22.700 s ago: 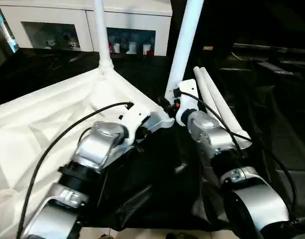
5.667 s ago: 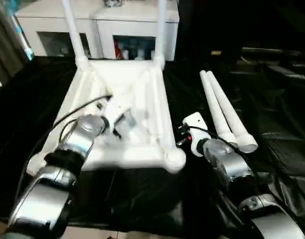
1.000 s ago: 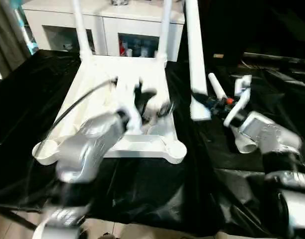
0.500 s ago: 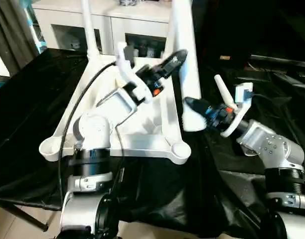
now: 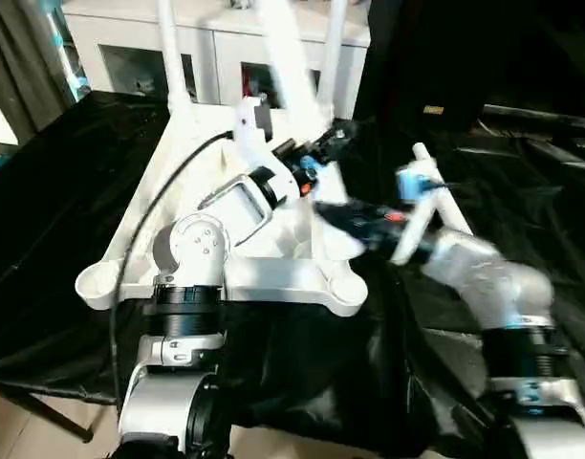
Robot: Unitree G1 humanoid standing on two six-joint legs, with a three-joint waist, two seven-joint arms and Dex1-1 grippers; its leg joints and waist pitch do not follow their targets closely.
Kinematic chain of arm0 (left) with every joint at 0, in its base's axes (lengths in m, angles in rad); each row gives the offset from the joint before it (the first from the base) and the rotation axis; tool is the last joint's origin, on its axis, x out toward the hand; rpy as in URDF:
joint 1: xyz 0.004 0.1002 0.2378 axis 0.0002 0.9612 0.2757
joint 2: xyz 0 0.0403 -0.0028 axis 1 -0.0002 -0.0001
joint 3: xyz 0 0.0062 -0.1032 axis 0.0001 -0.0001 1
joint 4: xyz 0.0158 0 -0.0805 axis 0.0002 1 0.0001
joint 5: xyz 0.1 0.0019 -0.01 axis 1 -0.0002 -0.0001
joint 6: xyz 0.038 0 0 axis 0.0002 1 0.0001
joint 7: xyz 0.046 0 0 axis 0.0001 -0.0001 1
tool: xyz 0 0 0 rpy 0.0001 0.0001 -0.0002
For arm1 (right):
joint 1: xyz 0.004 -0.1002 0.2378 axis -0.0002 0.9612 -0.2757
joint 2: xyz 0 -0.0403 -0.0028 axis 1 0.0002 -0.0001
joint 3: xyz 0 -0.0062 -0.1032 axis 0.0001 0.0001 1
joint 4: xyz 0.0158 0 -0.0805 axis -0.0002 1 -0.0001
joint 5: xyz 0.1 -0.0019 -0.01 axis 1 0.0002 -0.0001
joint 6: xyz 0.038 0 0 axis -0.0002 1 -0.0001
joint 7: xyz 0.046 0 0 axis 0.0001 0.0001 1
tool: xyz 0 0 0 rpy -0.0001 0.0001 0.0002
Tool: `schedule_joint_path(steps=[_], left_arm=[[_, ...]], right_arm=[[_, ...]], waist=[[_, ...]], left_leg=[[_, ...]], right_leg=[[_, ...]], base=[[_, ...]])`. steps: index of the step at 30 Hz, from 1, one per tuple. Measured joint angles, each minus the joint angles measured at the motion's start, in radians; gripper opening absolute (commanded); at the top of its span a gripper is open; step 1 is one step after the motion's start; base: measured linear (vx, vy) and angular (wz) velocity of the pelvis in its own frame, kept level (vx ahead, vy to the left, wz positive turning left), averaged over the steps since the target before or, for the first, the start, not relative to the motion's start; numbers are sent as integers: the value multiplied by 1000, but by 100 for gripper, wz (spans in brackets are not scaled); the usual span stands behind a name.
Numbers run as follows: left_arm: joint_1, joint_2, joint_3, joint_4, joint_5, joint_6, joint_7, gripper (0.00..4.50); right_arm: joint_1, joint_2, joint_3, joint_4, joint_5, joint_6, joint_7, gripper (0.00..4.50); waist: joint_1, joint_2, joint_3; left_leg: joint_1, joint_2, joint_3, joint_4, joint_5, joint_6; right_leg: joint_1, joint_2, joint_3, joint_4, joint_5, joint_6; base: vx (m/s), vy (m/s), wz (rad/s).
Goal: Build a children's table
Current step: Pick table leg
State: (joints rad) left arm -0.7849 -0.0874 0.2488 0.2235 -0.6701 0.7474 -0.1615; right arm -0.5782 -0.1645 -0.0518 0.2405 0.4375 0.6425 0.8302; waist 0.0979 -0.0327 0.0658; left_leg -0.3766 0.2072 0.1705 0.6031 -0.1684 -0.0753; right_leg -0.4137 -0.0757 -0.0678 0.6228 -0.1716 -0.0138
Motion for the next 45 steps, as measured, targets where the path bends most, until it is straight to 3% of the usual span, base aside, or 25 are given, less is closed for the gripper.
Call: schedule_joint_path(steps=[3,4,11,14,15,20,21,22,24,27,29,33,37,39,45], left_arm=[[0,1,13,0,18,-20,32,367],[0,0,16,0,19,-25,41,334],[-2,-8,59,27,41,-73,139,283],[-2,-12,60,28,48,-83,157,278],[-2,-13,60,28,49,-84,157,253],[3,-9,50,24,64,-84,151,220],[6,-6,48,20,65,-84,142,206],[9,-2,43,17,66,-84,132,206],[25,31,3,-5,67,-80,66,196],[50,99,-76,-44,49,-37,-111,194],[55,126,-108,-64,32,-12,-190,192],[68,215,-183,-104,-43,60,-432,191],[73,254,-185,-134,-121,93,-592,191],[74,266,-176,-142,-166,123,-654,191],[74,287,-156,-143,-209,153,-717,191]], right_arm=[[-10,13,33,0,-45,-44,-49,193],[-13,16,40,0,-55,-50,-63,193],[-13,60,91,-6,-129,-99,-164,193],[-13,74,101,-6,-141,-113,-195,193],[-13,74,104,-6,-150,-119,-201,193],[-13,73,116,-8,-158,-124,-202,193],[-13,72,118,-11,-158,-124,-202,228],[-13,73,118,-13,-158,-124,-200,228],[-8,69,110,-28,-130,-99,-176,263],[-3,29,103,-66,-65,-38,-91,271],[-2,10,100,-82,-41,-20,-55,300],[6,-70,118,-100,31,47,101,306],[20,-133,147,-156,84,81,231,306],[21,-154,161,-189,113,98,280,279],[20,-158,172,-215,158,134,314,236]], waist=[[0,0,0],[0,0,0],[0,0,0],[0,0,0],[1,0,0],[-3,0,0],[-5,0,0],[-6,0,0],[-6,0,0],[-3,0,0],[-3,0,0],[-3,1,0],[-6,1,0],[-7,1,0],[-5,1,0]], left_leg=[[-1,0,0,0,0,0],[-1,0,0,-1,0,0],[-7,0,-1,-1,0,0],[-8,0,-1,-2,0,0],[-8,0,-1,-2,0,0],[-7,0,-1,-1,0,0],[-7,0,-1,-2,0,0],[-7,0,-1,-2,0,0],[-7,0,-1,-2,0,0],[-7,0,-1,-2,0,0],[-7,0,0,-2,0,0],[-6,0,0,-2,0,0],[-5,0,1,-2,0,0],[-5,0,1,-2,0,0],[-3,0,0,-1,0,0]], right_leg=[[0,0,0,-1,0,0],[0,0,0,-2,0,0],[-1,0,-1,-9,4,3],[-1,0,-1,-10,4,3],[-1,0,-1,-10,4,3],[-1,0,-1,-9,4,3],[-1,0,-1,-9,4,3],[-1,0,-1,-9,4,3],[-2,0,-1,-9,4,3],[-2,0,-1,-10,4,3],[-1,0,-1,-10,4,3],[-1,0,0,-8,5,2],[-1,0,0,-7,5,2],[-1,0,0,-7,5,2],[0,0,0,-6,5,2]], base=[[0,0,0],[0,0,0],[0,0,0],[0,0,0],[0,0,0],[0,0,0],[0,0,0],[0,0,0],[0,0,0],[0,0,0],[0,0,0],[0,0,0],[0,0,0],[0,0,0],[0,0,0]])
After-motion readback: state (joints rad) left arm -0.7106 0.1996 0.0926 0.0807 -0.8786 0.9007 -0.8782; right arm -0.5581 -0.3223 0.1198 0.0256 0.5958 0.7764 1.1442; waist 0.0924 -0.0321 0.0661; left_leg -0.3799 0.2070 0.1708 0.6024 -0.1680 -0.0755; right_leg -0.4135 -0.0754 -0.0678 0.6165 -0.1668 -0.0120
